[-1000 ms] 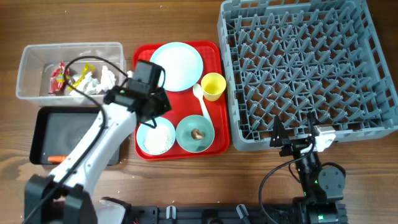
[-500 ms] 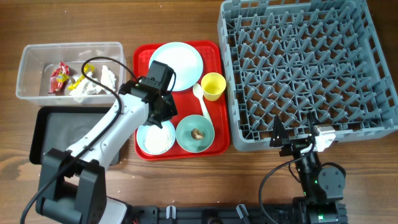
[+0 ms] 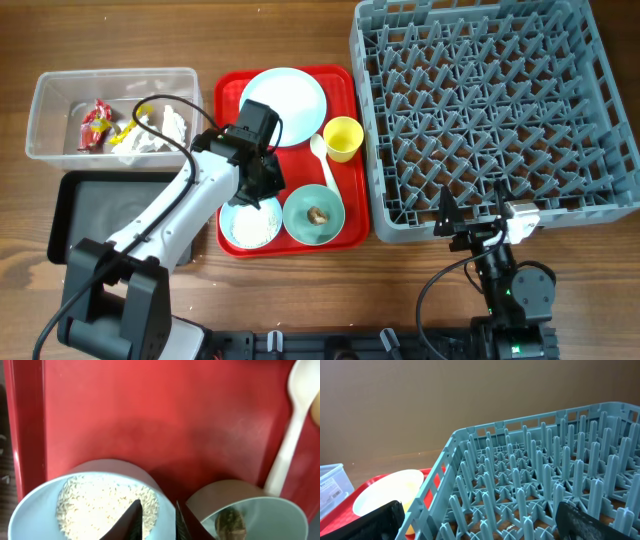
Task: Sort waste into correct bins and load items into the dishwasher rack
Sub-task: 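Move left gripper to the rice bowl and grasp its rim, then lift the light-blue rice bowl with the left gripper off the tray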
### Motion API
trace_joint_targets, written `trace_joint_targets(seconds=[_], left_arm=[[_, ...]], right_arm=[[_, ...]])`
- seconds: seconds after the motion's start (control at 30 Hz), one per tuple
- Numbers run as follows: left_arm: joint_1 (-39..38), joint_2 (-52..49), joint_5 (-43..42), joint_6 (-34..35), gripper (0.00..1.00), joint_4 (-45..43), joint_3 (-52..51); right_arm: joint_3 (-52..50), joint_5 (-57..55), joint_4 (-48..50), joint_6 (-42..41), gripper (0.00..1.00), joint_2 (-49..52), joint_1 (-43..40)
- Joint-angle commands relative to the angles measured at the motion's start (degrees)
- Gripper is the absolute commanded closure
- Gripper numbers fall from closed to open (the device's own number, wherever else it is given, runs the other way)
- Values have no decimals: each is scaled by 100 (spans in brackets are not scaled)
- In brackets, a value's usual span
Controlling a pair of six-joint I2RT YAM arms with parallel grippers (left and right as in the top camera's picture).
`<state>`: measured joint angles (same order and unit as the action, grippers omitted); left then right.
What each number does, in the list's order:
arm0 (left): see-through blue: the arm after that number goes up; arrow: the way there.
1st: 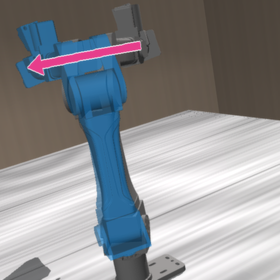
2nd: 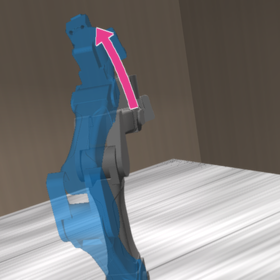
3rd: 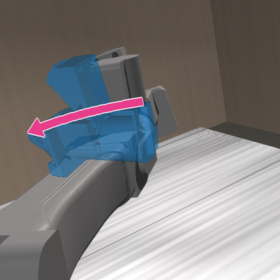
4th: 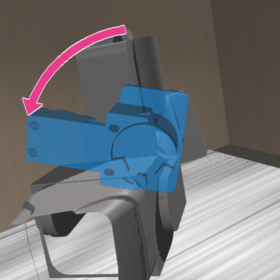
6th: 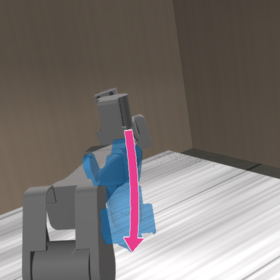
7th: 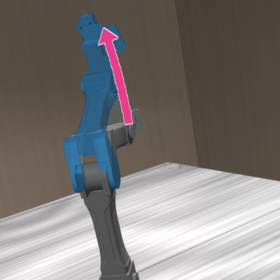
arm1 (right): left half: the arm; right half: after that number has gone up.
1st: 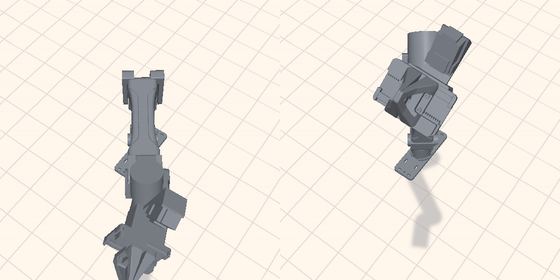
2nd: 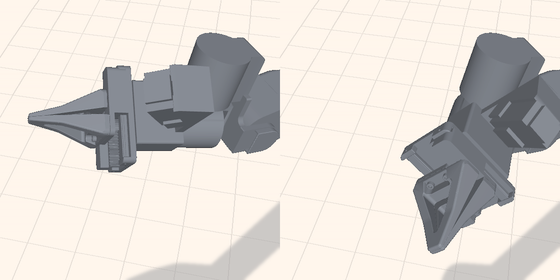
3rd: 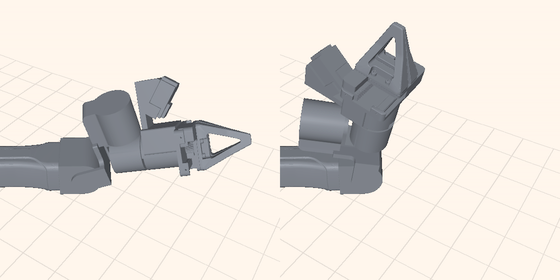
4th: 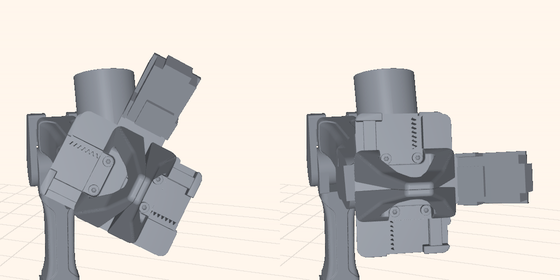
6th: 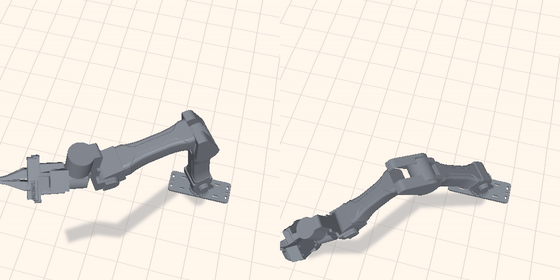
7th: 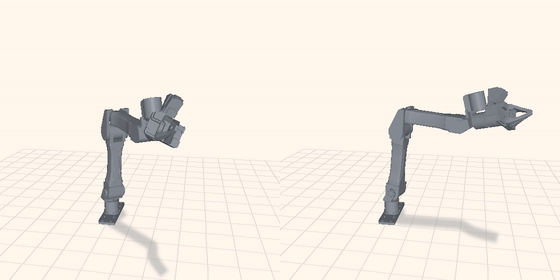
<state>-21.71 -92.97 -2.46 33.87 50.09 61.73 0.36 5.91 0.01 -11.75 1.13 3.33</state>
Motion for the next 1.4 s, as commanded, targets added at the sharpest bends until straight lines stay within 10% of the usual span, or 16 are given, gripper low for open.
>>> trace_joint_targets(seconds=[0.0, 0.63, 1.17, 1.37], left_arm=[[-55, 15, -48, -22, 81, 72, 74], [-96, 15, -42, 2103, 79, -203, -118], [-199, -498, 85, 2234, 69, -490, -273], [-192, -522, 221, 2188, 84, -483, -271]], right_arm=[[-7, -63, 31, -39, 0, -11, 24], [-7, -63, 31, -42, 0, -11, 24], [-7, -63, 31, -42, 0, -11, 24], [-7, -63, 31, -39, 0, -11, 24]])
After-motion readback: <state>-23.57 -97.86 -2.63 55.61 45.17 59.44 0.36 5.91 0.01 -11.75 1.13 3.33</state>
